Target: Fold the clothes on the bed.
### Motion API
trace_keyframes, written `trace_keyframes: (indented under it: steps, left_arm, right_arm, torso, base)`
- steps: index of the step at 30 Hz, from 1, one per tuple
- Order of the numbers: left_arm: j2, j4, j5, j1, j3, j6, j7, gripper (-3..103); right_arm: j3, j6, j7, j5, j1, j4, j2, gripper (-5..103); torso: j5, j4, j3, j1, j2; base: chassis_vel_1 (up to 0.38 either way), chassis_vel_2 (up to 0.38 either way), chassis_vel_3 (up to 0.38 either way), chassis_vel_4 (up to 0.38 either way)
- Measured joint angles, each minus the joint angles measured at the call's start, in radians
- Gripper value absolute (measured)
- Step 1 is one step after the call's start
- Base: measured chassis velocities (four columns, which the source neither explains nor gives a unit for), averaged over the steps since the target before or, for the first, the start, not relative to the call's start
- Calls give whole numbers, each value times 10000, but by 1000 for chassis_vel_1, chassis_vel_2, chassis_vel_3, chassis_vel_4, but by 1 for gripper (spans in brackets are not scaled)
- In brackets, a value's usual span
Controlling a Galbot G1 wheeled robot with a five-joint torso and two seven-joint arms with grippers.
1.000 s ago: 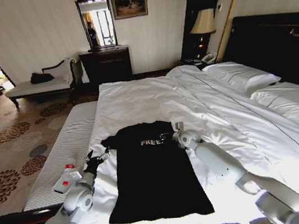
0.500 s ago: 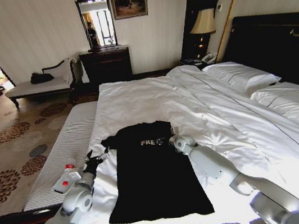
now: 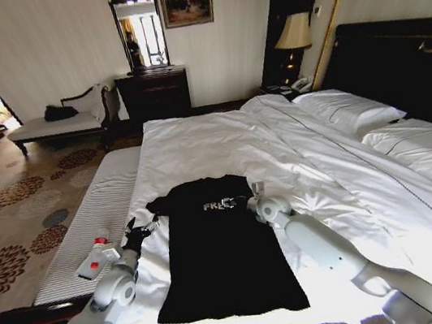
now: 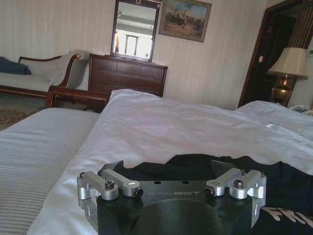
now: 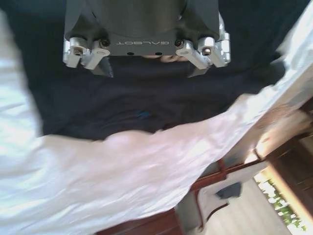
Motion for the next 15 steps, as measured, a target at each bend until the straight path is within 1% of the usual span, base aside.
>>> trace_keyframes:
  steps: [1, 2, 4, 5, 6, 10, 12, 14, 15]
  left_arm:
    - [-27, 93, -36, -70, 46, 15, -2, 100]
    - [-27, 93, -36, -70, 46, 15, -2, 100]
    - [-76, 326, -121, -252, 110, 44, -18, 100]
    - [-89, 418, -177, -332, 122, 63, -22, 100]
    - [-89, 418, -177, -332, 122, 63, -22, 100]
    - [-152, 1053, -705, -902, 160, 269, -87, 100]
    - [-155, 1176, -780, -1017, 185, 291, -87, 100]
    - [-156, 1406, -1058, -1278, 252, 382, -85, 100]
    - [-169, 1507, -1283, -1389, 262, 448, -83, 100]
  right_arm:
    - [232, 73, 3, -134, -134, 46, -95, 88]
    - [232, 73, 3, -134, -134, 46, -95, 88]
    - [771, 181, 4, -281, -490, 189, -326, 97]
    - [1020, 202, -4, -319, -679, 268, -443, 99]
    - [1020, 202, -4, -319, -679, 268, -443, 99]
    - [2150, 392, -224, -706, -1764, 708, -1010, 100]
    - [2340, 465, -267, -818, -1989, 782, -1114, 100]
    - [2719, 654, -343, -1041, -2426, 937, -1309, 100]
    - [2909, 784, -392, -1202, -2639, 976, -1407, 100]
  torso:
    - [1, 0, 0, 0, 0]
    - [1, 0, 0, 0, 0]
    - [1, 0, 0, 0, 0]
    - [1, 1, 0, 1, 0]
    - [1, 1, 0, 1, 0]
    - [0, -2, 0, 0, 1]
    - [1, -2, 0, 0, 0]
    - [0, -1, 0, 0, 0]
    - [0, -4, 0, 0, 0]
  base:
    - [0, 0, 0, 0]
    - [0, 0, 0, 0]
    - [0, 0, 0, 0]
    - [0, 0, 0, 0]
    - [0, 0, 0, 0]
    - [0, 0, 0, 0]
    - [0, 0, 0, 0]
    - [0, 0, 0, 0]
    - [0, 0, 0, 0]
